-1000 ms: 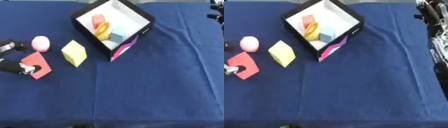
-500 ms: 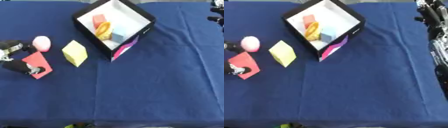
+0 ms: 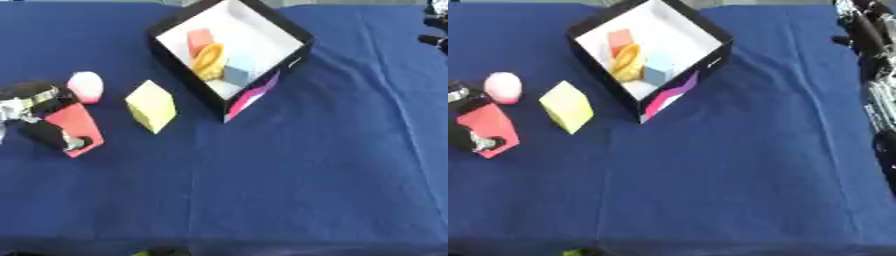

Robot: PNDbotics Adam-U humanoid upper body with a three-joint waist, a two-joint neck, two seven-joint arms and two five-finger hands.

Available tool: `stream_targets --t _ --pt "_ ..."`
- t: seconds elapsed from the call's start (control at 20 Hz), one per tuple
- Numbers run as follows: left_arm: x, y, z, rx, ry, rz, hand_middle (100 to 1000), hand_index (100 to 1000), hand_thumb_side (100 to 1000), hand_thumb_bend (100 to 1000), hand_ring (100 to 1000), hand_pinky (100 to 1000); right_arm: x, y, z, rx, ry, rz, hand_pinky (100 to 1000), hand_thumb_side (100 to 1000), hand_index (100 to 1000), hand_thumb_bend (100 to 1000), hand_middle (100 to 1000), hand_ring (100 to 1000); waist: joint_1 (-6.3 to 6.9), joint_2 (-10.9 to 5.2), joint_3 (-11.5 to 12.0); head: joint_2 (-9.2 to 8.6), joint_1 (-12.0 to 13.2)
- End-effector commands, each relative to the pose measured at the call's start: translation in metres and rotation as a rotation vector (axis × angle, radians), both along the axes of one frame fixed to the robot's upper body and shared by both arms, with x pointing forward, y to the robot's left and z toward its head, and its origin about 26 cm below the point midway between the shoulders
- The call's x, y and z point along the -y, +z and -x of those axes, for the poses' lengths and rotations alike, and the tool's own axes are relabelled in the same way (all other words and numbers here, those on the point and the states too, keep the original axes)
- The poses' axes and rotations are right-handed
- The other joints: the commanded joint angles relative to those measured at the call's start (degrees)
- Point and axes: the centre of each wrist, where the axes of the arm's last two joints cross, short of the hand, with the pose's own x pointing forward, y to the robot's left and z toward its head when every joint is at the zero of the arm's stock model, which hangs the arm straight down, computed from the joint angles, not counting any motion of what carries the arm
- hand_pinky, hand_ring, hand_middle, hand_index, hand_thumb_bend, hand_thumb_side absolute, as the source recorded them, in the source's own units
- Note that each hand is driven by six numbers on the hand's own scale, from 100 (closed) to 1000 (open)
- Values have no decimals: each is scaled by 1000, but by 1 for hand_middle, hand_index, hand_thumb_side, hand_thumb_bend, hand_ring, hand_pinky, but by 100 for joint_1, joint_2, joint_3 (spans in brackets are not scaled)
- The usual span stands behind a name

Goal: Pick up objects on the table and place them in the box.

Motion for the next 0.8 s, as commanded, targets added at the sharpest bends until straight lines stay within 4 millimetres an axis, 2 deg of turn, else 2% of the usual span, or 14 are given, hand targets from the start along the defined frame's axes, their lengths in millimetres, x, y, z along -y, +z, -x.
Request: stream_targets --t 0.05,0.3,0.4,0.55,0.6,0.75,0.8 --pt "4 45 12 163 -63 18 413 646 100 252 505 663 5 11 1 30 -2 11 800 572 859 221 788 882 75 -120 15 -13 -16" --pt "35 118 42 385 -233 118 419 647 100 176 502 682 7 14 2 37 -7 13 801 567 857 219 787 882 97 -167 53 -13 -59" --pt "53 138 40 429 -291 165 414 643 100 158 497 682 7 17 1 38 -6 21 801 564 857 219 787 882 112 -200 64 -13 -114" --pt "87 153 15 421 -371 229 411 641 100 135 492 680 3 23 -1 53 13 27 802 556 857 217 788 883 116 -254 64 -13 -142" --pt "98 156 7 426 -395 237 415 645 100 166 495 683 0 25 -1 61 22 25 802 553 857 216 787 883 109 -266 56 -13 -141" --pt "128 153 -24 438 -433 239 423 649 100 171 502 686 -8 32 -3 81 52 19 803 548 857 214 787 883 82 -281 13 -13 -100" --pt "137 149 -35 438 -442 231 431 656 100 206 509 689 -12 34 -4 86 63 17 803 546 857 215 788 883 73 -283 -7 -13 -78"
